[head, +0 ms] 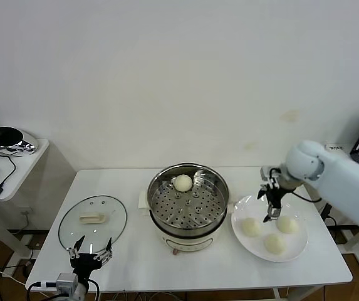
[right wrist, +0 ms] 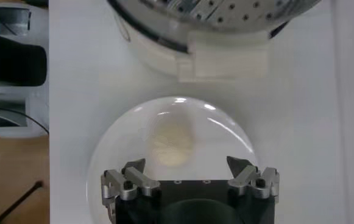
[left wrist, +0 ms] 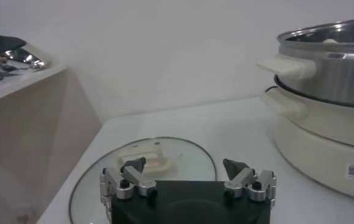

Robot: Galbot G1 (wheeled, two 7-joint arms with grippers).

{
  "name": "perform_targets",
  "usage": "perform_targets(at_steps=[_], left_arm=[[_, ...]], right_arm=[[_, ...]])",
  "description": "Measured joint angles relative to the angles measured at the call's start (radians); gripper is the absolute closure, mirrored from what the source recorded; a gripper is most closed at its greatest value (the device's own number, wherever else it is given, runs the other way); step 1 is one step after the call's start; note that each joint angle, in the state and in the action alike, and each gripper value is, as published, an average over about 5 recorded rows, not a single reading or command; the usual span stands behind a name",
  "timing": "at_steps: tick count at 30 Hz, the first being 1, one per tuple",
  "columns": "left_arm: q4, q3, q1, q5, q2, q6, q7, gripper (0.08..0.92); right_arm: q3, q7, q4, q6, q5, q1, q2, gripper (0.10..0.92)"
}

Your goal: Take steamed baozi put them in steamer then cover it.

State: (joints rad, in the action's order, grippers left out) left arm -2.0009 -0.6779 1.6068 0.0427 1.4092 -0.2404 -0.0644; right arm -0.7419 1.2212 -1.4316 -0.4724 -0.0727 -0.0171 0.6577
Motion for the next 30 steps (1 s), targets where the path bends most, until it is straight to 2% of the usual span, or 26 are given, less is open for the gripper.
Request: perform_targets(at_steps=[30], left_arm=[[0.037,0.01,-0.016,-0.007,0.0,0.0,-0.001,0.177]], right_arm=[[0.062,-0.069,0.122,0.021,-0.113,0.159,0.113,0.203]])
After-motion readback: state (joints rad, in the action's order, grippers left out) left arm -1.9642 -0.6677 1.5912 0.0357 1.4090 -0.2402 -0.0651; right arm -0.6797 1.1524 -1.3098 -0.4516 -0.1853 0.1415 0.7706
